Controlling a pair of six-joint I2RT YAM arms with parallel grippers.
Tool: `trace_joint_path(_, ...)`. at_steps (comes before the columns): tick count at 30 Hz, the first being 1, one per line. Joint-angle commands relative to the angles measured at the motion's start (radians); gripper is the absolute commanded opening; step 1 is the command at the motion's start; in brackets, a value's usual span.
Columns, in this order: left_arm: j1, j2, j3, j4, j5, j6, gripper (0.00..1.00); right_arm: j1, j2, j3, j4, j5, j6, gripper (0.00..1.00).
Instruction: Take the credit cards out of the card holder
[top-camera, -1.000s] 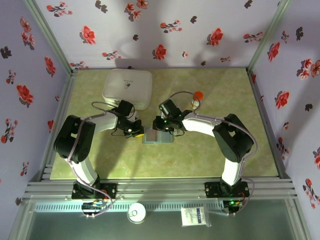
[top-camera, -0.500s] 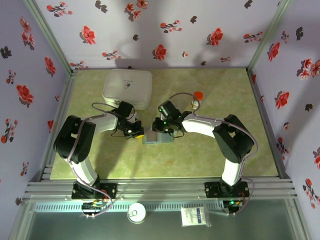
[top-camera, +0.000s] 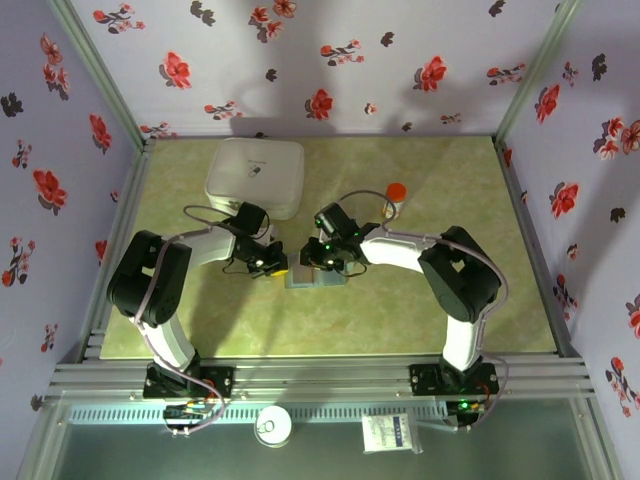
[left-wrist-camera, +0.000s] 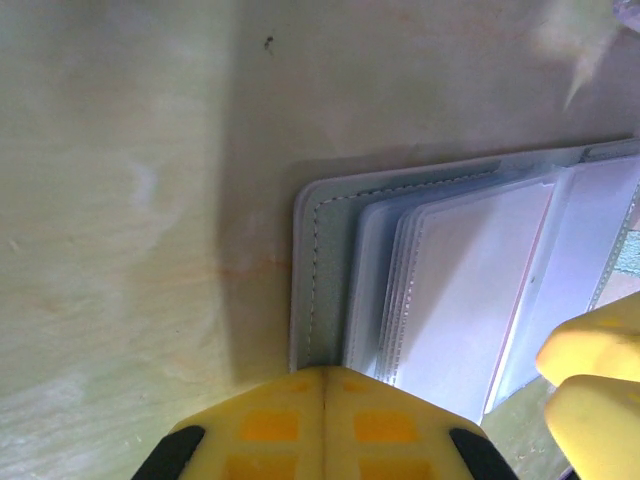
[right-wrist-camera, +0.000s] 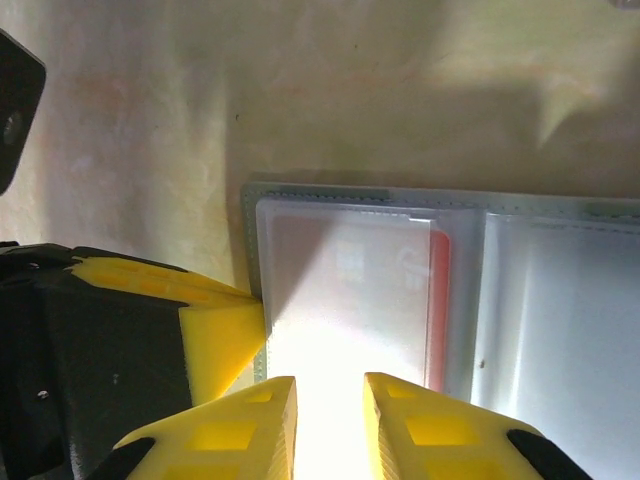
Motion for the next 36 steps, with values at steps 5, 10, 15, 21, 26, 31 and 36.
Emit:
trace_joint_path(5,-0.008,0.029,0.036,-0.066,-0.03,0.043,0.0,0.01,0.029,0.037,-0.028,-0.017,0.002,0.24)
trace_joint_path(10,-0.008,0.029,0.041,-0.077,-0.039,0.048,0.0,0.008,0.056,0.039,-0.043,-0.01,0.001,0.24)
trace_joint_path(15,-0.008,0.035,0.036,-0.078,-0.05,0.055,0.0,0.004,0.043,0.03,-0.086,0.044,-0.016,0.24)
trace_joint_path(21,-0.007,0.039,0.044,-0.098,-0.068,0.07,0.0,-0.025,0.005,-0.026,-0.051,0.037,-0.007,0.23)
trace_joint_path(26,-0.007,0.046,0.05,-0.1,-0.071,0.07,0.0,-0.042,-0.014,-0.081,0.002,0.012,0.004,0.23)
trace_joint_path(31,-0.003,0.039,0.054,-0.104,-0.072,0.066,0.0,-0.059,-0.014,-0.116,0.069,-0.018,0.027,0.23)
trace_joint_path(36,0.0,-0.008,0.085,-0.13,-0.08,0.062,0.0,-0.075,0.008,-0.146,0.165,-0.069,0.063,0.22)
